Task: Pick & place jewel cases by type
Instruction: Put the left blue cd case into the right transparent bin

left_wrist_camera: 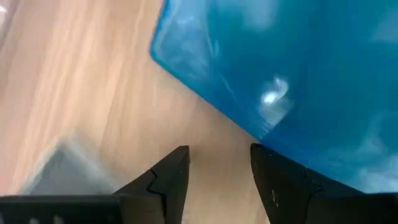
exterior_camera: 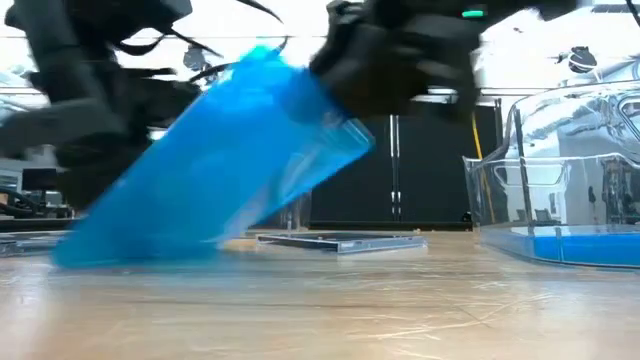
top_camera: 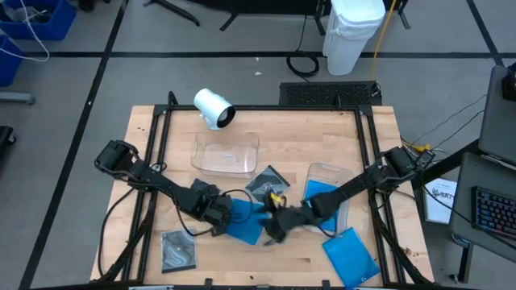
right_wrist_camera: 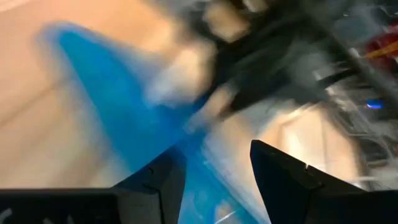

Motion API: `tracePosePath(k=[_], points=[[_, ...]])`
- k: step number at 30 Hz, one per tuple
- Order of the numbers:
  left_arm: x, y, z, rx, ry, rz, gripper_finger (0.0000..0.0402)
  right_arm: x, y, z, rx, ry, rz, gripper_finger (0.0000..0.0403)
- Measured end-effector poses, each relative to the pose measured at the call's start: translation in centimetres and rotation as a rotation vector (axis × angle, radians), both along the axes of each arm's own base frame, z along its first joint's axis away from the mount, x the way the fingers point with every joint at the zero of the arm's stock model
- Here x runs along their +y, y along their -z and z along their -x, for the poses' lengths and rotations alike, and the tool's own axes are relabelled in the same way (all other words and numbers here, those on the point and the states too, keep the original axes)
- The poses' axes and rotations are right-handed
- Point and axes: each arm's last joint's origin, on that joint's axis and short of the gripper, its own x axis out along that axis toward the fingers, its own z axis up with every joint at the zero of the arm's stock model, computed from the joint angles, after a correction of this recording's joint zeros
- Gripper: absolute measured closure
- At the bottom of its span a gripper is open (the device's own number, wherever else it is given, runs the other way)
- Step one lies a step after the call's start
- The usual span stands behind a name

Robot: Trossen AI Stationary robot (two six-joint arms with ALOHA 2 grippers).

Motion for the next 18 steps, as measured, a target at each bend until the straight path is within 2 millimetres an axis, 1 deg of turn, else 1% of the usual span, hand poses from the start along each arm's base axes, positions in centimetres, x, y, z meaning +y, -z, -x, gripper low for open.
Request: tracePosePath(k=[4,7,14,16,18], points=[[-0.06,0.02,-0.15,-0.023,-0.003,0.007,0.0222,0.09,-0.61,-0.34,-0.078,-0.018,0.014,0.0234],[-0.08,-0.01,-0.25,-0.031,-0.003,0.017,0.0222,0.15,-0.6,-0.37,-0.076,-0.047,0.033,0.0234],[-0.11,0.01,-0.16,-0.02,0.003,0.019,0.0222,0.02,-0.57,-0.33,-0.07,-0.038,0.021,0.0236],[-0.1,0.01,-0.12,-0.016,0.004,0.018,0.0222,0.02,-0.56,-0.33,-0.069,-0.037,0.02,0.0247],[-0.08,-0.09,-0.02,-0.004,0.006,0.022,0.0222,0.26,-0.49,-0.21,-0.062,-0.046,0.022,0.0273]])
